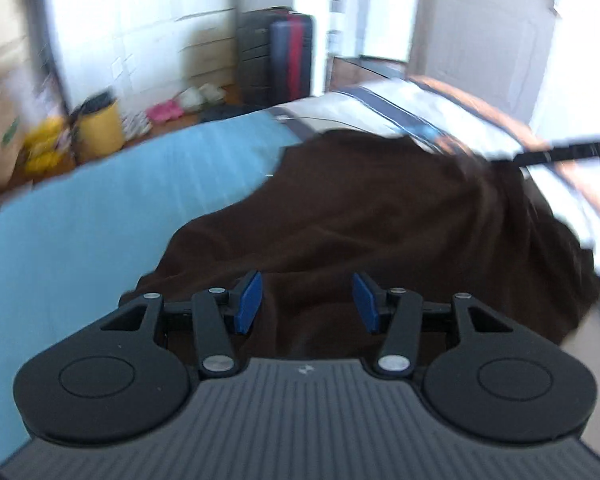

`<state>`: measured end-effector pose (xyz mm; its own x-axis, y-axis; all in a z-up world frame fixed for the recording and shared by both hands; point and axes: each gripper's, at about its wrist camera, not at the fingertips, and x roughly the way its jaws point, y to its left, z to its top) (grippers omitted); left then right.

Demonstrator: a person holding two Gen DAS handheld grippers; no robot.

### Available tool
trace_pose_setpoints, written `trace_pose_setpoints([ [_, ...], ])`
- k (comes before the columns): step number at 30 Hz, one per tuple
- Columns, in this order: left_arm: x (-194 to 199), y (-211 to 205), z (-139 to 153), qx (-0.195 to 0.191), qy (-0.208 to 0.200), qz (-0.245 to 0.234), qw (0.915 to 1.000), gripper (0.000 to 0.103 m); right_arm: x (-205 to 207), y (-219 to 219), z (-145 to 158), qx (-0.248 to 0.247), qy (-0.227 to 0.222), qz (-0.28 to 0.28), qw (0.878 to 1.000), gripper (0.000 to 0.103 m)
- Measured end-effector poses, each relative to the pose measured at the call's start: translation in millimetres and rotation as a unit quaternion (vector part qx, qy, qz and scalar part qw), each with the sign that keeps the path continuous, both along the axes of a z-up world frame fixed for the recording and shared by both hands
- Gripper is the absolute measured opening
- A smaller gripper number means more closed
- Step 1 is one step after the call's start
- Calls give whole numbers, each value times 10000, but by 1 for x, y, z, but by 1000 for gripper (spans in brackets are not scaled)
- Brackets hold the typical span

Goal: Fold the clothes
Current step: 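Lay the folded hem down and open both grippers, then grasp the sweater side edge with the right gripper and lift it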

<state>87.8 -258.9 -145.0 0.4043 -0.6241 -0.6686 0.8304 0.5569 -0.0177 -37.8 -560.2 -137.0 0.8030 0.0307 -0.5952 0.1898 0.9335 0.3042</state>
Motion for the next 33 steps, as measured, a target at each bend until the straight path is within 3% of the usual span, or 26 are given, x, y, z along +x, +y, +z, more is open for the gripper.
trace_pose_setpoints([
  [2, -5, -4, -8, -84, 336, -424, 9985, 54, -8, 1, 1, 301, 17, 313, 9991, 64],
  [4, -11, -12, -18, 140, 509, -705, 9961, 54, -19, 1, 2, 746, -36, 648, 9951, 71],
  [6, -26, -18, -22, 295, 103, -995, 9945, 54, -20, 16, 5, 246, 275, 1010, 9942, 71],
  [9, -43, -27, -27, 417, -331, -1291, 9902, 54, -18, 45, 0, -1325, 701, 1457, 9779, 71],
  [11, -49, -35, -34, 722, -613, -1321, 9867, 55, -13, 55, -13, -2033, 890, 1391, 9651, 71],
  [12, -51, -37, -35, 786, -817, -1332, 9846, 56, -10, 57, -20, -2160, 914, 1279, 9637, 71],
  [14, -45, -36, -32, 718, -932, -1158, 9863, 56, -1, 57, -28, -1987, 784, 1262, 9687, 71],
  [17, -27, -29, -25, 449, -648, -736, 9942, 54, 10, 47, -31, -1513, 573, 1069, 9810, 71],
  [19, -15, -25, -25, 246, -540, -494, 9970, 55, 14, 31, -30, -769, 414, 704, 9937, 71],
  [21, -6, -30, -25, 279, -512, -349, 9977, 55, 14, 17, -30, 96, 175, 494, 9986, 71],
  [23, 2, -38, -20, 91, -530, -401, 9977, 55, 15, 13, -34, 191, 238, 388, 9988, 71],
  [26, 9, -45, -17, -196, -346, -504, 9979, 55, 14, 19, -36, -186, 315, 446, 9983, 71],
  [28, 6, -47, -19, -147, -308, -648, 9973, 55, 16, 19, -35, -137, 178, 420, 9989, 71],
  [30, -2, -49, -19, 39, -533, -809, 9953, 55, 21, 13, -34, 224, 47, 323, 9992, 71],
  [31, -8, -49, -19, 143, -787, -840, 9932, 55, 22, 8, -33, 567, -26, 145, 9983, 68],
  [32, -14, -49, -18, 243, -1057, -864, 9903, 56, 23, 4, -32, 936, -119, 31, 9955, 50],
  [33, -19, -50, -18, 316, -1296, -844, 9875, 57, 27, 4, -29, 1000, -129, 20, 9949, 18],
])
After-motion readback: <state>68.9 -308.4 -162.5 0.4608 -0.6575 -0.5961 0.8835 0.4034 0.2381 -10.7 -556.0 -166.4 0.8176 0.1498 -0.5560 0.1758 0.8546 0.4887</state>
